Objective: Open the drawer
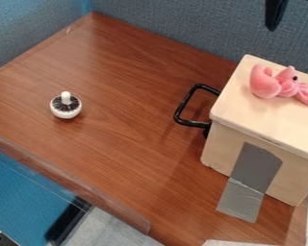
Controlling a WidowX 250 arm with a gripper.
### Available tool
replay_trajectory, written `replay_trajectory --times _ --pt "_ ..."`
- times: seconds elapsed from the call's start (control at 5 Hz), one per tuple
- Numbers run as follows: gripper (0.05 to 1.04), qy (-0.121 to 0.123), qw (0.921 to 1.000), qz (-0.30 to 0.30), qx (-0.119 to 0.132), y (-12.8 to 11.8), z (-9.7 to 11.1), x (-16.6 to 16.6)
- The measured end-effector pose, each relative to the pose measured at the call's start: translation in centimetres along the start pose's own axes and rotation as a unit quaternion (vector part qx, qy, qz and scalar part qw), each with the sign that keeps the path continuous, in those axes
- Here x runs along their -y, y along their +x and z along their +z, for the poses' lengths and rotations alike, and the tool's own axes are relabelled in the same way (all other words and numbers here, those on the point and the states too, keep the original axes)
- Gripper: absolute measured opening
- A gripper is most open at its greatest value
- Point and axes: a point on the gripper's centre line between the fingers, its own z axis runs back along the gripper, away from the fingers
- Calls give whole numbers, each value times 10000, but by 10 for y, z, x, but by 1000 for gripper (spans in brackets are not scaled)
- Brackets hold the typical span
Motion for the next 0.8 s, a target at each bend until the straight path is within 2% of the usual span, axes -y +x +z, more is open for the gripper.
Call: replay_trajectory --times 0.2,0.4,0.6,0.8 --pt "1000 43 9998 15 -196 -4 -15 -1" --pt "1000 66 9978 488 -439 -19 -28 -40" --pt "1000 90 9927 1165 -287 -33 -12 -93" --pt "1000 33 9903 1366 -262 -46 -16 -121"
